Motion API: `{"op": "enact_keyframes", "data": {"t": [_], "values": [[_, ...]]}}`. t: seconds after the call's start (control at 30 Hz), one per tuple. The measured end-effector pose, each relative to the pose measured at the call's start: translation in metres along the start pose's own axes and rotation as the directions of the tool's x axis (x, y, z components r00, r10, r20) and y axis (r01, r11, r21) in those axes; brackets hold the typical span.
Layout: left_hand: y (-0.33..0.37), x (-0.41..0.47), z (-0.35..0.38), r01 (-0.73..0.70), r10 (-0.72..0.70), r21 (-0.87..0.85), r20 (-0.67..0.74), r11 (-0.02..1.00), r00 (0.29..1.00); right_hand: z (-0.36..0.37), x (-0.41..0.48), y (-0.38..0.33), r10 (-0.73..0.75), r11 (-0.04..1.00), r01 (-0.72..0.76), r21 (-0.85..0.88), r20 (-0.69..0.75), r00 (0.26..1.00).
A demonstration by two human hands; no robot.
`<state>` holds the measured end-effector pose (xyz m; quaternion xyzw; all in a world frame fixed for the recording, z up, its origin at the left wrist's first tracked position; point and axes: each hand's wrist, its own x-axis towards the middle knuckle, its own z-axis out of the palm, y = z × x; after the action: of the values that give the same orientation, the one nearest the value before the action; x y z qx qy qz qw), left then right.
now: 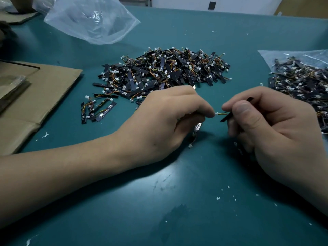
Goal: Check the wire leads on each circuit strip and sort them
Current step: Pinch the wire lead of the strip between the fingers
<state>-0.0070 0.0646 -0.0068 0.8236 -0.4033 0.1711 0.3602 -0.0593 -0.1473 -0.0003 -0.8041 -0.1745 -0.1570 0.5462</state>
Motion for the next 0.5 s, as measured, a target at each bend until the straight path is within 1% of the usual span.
{"op": "enact_keyframes", "data": {"t": [0.07,0.17,0.2,0.27,0.33,0.37,0.43,0.5], "values": [[0.0024,-0.0011,-0.003,-0.003,0.003,0.002,0.0,1.0,1.0,0.0001,-0.0007,-0.0012,0.007,0.997,-0.01,0.073,0.042,0.999],[0.007,-0.0049,-0.0038,0.092,-0.092,-0.011,-0.013,0.996,0.996,-0.0015,-0.0014,-0.0001,0.015,0.994,-0.026,0.108,0.098,0.995],[0.0072,-0.0051,-0.0039,0.087,-0.087,0.001,-0.001,0.996,0.996,-0.0023,-0.0018,0.0001,0.019,0.992,-0.033,0.119,0.119,0.993],[0.006,-0.0041,-0.0054,0.016,-0.018,0.062,0.03,0.998,0.999,-0.0033,-0.0029,-0.0004,0.012,0.99,-0.034,0.139,0.155,0.988],[0.0055,-0.0026,-0.0068,-0.036,0.034,0.1,0.021,0.994,0.999,-0.0029,-0.0033,-0.0012,-0.007,0.992,-0.012,0.125,0.151,0.989],[0.0061,-0.0028,-0.0069,-0.04,0.039,0.102,0.01,0.994,0.999,-0.0025,-0.0034,-0.0014,-0.014,0.994,0.0,0.106,0.131,0.991],[0.008,-0.0037,-0.0075,-0.027,0.027,0.089,-0.003,0.996,1.0,-0.0018,-0.0027,-0.0022,-0.007,0.998,0.002,0.057,0.081,0.997],[0.0089,-0.0046,-0.0078,-0.008,0.009,0.075,-0.023,0.997,1.0,-0.0013,-0.001,-0.0026,0.029,1.0,-0.029,0.011,0.067,0.997]]}}
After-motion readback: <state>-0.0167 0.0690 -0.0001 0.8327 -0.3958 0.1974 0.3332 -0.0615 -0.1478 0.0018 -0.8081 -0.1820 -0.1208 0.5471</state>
